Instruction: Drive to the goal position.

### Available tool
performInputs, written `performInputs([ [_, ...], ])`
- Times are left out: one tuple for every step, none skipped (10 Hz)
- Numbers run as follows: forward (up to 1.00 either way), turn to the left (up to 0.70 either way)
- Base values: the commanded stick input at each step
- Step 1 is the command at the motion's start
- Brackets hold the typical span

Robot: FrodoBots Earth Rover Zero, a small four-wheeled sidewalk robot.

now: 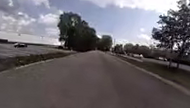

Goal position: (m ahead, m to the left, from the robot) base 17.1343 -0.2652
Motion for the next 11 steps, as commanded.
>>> performInputs([
  [0.70, 0.00],
  [0.70, -0.35],
  [0.70, -0.35],
  [0.70, -0.32],
  [0.70, 0.00],
  [0.70, 0.00],
  [0.70, 0.00],
  [0.70, 0.00],
  [0.70, 0.00],
  [0.70, 0.00],
  [0.70, 0.00],
])
